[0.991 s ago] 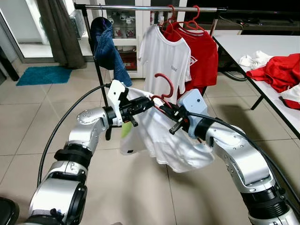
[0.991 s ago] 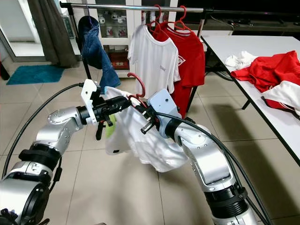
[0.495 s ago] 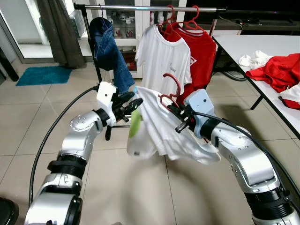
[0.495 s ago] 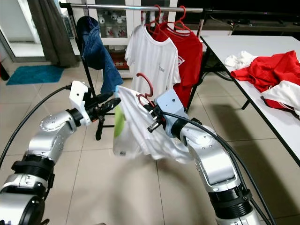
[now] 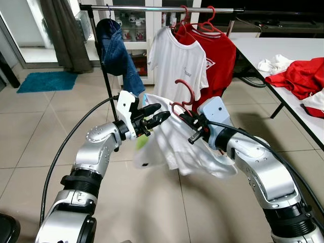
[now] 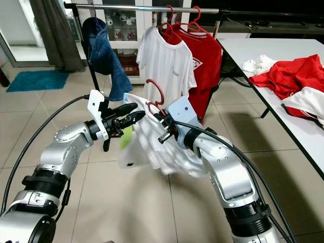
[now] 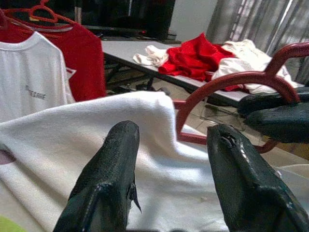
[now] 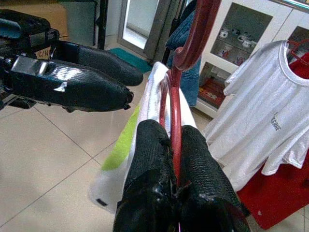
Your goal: Hang hanger
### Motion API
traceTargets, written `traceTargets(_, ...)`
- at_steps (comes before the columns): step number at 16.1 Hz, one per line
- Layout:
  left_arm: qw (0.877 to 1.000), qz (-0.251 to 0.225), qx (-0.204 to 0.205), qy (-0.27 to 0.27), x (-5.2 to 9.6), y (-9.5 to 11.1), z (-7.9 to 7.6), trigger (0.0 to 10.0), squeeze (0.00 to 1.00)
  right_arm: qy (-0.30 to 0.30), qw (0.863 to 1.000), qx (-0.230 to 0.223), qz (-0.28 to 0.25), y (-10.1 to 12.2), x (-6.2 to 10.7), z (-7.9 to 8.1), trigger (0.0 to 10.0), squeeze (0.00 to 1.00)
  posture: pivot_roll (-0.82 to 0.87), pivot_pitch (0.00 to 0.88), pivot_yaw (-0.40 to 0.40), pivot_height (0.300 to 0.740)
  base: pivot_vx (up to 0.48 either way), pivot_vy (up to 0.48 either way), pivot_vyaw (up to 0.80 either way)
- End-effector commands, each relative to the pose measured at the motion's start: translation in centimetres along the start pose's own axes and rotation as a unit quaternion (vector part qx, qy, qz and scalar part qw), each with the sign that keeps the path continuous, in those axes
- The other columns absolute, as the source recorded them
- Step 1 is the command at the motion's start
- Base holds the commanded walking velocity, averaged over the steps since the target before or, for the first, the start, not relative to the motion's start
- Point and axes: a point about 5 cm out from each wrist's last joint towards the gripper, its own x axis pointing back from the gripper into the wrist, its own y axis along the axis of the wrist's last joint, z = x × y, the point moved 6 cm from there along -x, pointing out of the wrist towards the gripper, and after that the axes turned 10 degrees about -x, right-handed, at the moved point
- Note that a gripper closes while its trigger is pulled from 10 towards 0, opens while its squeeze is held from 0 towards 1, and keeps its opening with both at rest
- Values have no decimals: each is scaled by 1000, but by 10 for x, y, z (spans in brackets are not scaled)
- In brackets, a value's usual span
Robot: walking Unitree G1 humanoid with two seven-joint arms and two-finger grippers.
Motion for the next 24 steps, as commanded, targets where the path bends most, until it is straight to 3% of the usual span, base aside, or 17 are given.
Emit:
traceTargets(1,1000,9,-16,11,-5,2,5,10000,0,0,1000,9,-13,9,-1,0,10000,0,-178,0,17,740,0,0,0)
traceTargets(8,1000,8,-22,10,-19,6,7,10000,0,11,1000,14,-18,12,-1,6,10000,0,-182,0,18,740,0,0,0)
traceTargets(9,1000,12,-23,9,-19,5,7,6784,0,12,1000,15,-18,12,-1,6,10000,0,-182,0,18,740,0,0,0)
traceTargets(11,999,17,-25,13,-20,3,8,2784,0,12,1000,15,-18,13,-1,6,10000,0,-186,0,21,740,0,0,0)
traceTargets(12,999,20,-26,16,-20,1,10,0,0,13,1000,15,-19,13,-1,7,10000,0,-186,0,21,740,0,0,0)
traceTargets(21,999,16,-16,30,-22,-1,13,0,0,5,1000,19,-18,13,-1,5,10000,0,-182,0,20,740,0,0,0)
traceTargets(24,999,8,5,36,-25,-1,12,0,0,5,1000,-8,-22,13,-1,2,10000,0,-183,0,26,740,0,0,0)
